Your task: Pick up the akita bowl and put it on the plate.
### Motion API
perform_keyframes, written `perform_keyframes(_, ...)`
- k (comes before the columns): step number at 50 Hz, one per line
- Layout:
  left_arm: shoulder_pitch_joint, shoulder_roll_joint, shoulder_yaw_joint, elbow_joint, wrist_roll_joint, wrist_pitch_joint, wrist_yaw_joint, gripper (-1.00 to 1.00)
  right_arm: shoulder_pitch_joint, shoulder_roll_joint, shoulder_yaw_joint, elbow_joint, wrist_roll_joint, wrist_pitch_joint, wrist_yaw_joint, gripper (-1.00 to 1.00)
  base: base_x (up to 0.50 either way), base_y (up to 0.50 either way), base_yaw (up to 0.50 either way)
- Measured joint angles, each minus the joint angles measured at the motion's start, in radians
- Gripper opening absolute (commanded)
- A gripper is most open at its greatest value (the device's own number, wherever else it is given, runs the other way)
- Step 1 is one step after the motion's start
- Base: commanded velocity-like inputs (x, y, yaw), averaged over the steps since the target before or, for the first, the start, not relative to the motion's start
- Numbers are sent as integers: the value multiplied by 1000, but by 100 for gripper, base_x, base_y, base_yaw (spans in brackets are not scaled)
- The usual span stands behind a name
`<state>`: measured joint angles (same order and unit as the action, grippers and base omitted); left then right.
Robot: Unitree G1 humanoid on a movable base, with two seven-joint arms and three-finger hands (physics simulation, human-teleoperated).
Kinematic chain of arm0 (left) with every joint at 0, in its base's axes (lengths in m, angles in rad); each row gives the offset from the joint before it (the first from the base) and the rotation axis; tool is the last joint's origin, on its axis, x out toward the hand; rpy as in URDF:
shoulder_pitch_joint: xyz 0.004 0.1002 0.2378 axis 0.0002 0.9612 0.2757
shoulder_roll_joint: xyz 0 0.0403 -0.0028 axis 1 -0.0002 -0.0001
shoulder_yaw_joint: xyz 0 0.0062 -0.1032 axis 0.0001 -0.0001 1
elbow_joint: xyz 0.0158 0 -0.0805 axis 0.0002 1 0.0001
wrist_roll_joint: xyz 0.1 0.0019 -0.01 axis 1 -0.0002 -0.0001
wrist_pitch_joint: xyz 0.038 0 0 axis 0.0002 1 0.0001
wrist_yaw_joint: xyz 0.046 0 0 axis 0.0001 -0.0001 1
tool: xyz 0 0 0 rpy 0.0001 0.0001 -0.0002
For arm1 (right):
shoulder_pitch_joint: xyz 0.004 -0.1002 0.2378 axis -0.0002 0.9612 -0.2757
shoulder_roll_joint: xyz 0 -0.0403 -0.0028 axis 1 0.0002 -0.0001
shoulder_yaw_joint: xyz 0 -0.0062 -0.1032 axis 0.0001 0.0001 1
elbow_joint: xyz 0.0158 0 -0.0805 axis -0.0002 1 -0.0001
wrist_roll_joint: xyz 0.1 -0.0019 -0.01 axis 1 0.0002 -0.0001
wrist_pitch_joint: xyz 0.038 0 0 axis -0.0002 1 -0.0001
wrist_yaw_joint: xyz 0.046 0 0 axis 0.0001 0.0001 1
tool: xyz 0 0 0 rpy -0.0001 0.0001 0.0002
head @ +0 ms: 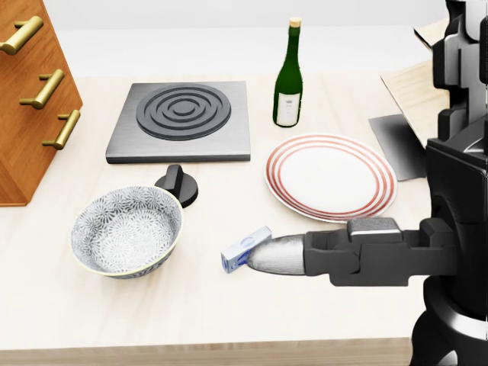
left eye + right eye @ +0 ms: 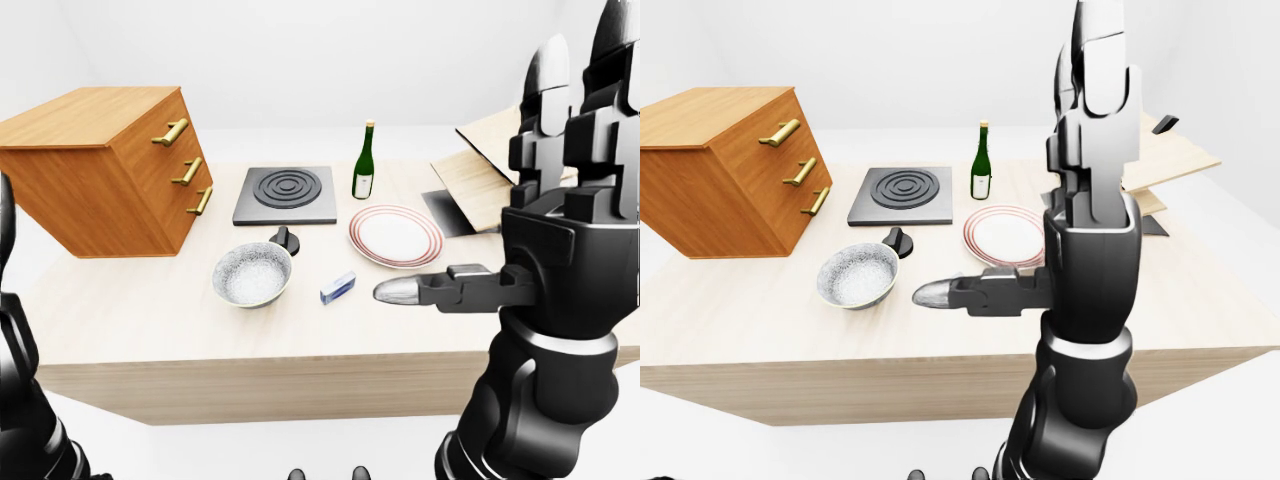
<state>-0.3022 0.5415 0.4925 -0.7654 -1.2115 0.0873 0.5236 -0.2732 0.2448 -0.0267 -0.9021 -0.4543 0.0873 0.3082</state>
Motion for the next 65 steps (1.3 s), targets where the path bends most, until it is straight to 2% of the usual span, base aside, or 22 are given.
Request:
perform_keyframes(3, -8, 36, 18, -31, -117, 0, 0, 100, -16, 51, -4, -38, -60, 0, 50, 100, 0, 0, 0)
perform_keyframes(7, -15, 68, 35, -60, -228, 0, 0, 100, -33, 104, -9, -74, -120, 0, 103, 100, 4, 0, 0)
perform_keyframes(19, -23, 113, 57, -102, -387, 0, 0, 100, -58, 104, -20, -124, -218, 0, 193, 100, 28, 0, 0)
perform_keyframes(35, -22, 129, 69, -118, -444, 0, 0, 100, -84, 104, -22, -140, -288, 0, 240, 100, 22, 0, 0)
perform_keyframes(50, -20, 136, 76, -123, -457, 0, 0, 100, -58, 104, 1, -144, -213, 0, 172, 100, 0, 0, 0)
perform_keyframes(65, -22, 144, 81, -123, -471, 0, 0, 100, -38, 104, 23, -145, -198, 0, 148, 100, 0, 0, 48)
